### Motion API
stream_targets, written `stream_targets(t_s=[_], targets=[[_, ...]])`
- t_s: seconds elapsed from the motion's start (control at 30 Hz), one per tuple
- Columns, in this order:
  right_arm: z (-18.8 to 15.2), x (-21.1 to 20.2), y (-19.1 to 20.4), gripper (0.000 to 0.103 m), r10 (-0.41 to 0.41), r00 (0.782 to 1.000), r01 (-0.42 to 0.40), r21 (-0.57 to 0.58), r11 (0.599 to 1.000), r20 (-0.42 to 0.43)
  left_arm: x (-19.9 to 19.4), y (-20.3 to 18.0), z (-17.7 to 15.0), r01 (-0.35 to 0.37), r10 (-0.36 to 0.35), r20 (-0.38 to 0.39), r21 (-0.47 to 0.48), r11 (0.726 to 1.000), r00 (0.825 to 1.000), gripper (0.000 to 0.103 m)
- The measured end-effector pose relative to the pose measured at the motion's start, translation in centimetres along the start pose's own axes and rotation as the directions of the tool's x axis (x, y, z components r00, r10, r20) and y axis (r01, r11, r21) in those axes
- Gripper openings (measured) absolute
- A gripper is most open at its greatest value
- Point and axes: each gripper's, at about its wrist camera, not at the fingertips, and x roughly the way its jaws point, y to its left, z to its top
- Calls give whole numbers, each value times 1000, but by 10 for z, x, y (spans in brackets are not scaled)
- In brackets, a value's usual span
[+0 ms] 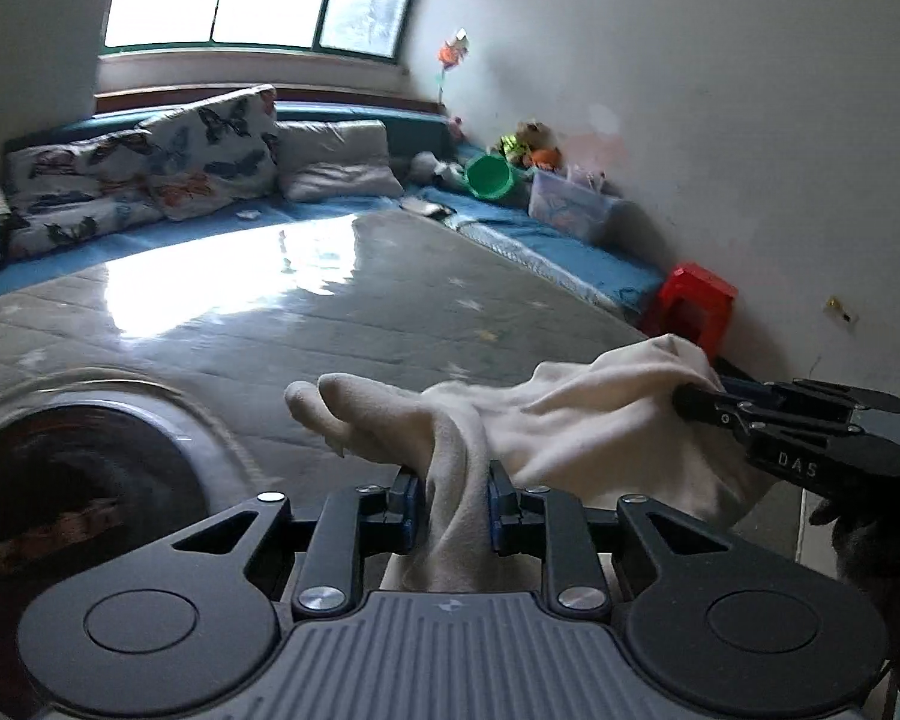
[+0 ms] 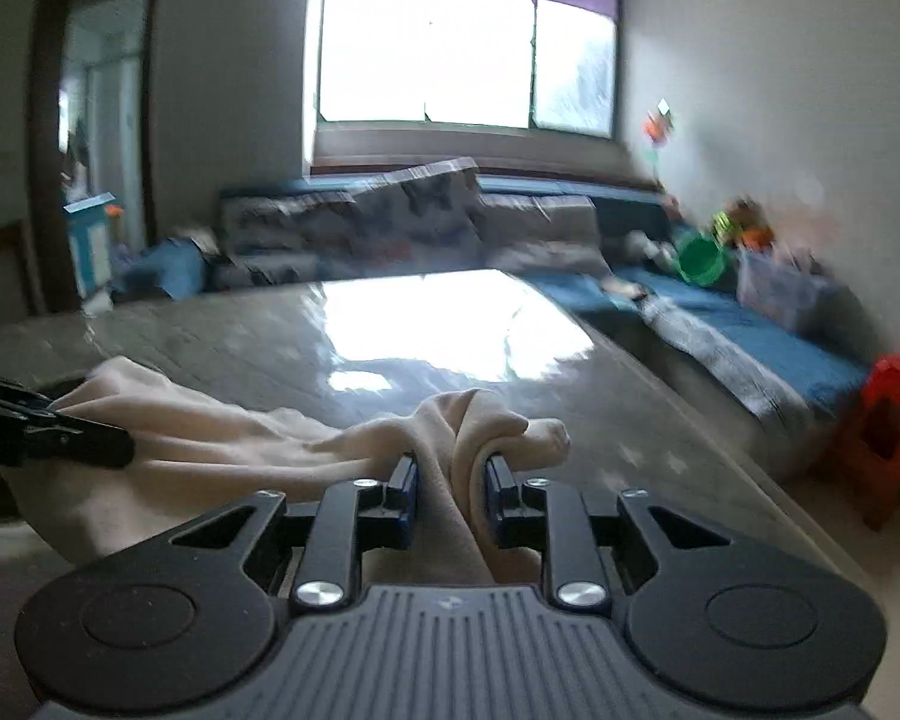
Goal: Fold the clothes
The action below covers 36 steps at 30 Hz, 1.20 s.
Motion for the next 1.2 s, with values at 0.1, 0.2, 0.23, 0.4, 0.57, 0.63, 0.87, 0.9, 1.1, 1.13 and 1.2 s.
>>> stream_targets(t_s=[0.1, 0.2, 0.23, 0.4, 0.57, 0.63, 0.87, 0.9, 1.1, 1.13, 1.2], targets=[[-14, 7, -10, 37, -57, 997, 57, -3, 998, -48, 13, -7, -9, -6, 8, -56, 26, 1000, 998, 32], [-24, 8, -12, 37, -72, 995, 72, 0, 997, -66, 12, -2, -20, -22, 26, -74, 42, 999, 997, 39], [-26, 8, -12, 37, -65, 996, 66, 8, 998, -66, 11, 2, -19, -28, 31, -73, 40, 999, 997, 39], [-27, 13, 4, 43, 28, 998, -26, 24, 999, -51, -8, 21, -18, -68, 70, -40, 34, 997, 997, 43], [-31, 34, 23, 43, 82, 992, -81, 9, 997, -94, -40, 35, -21, -111, 111, -12, 34, 993, 994, 51], [-35, 40, 29, 43, 78, 990, -80, -10, 997, -116, -56, 45, -27, -139, 139, -4, 28, 990, 990, 52], [-27, 33, 45, 44, 97, 991, -100, -21, 995, -91, -108, 83, -59, -280, 281, 9, -19, 960, 960, 64], [-27, 35, 49, 44, 103, 989, -107, -28, 994, -105, -116, 89, -65, -305, 305, 8, -29, 952, 952, 66], [-25, 29, 73, 46, 140, 985, -146, -64, 987, -98, -159, 125, -102, -448, 449, 0, -85, 890, 893, 79], [-22, 27, 78, 46, 161, 983, -167, -57, 984, -91, -166, 131, -108, -470, 472, -2, -94, 877, 881, 81], [-13, 21, 94, 58, 210, 975, -215, -74, 974, -67, -181, 143, -121, -515, 517, -7, -112, 850, 856, 87]])
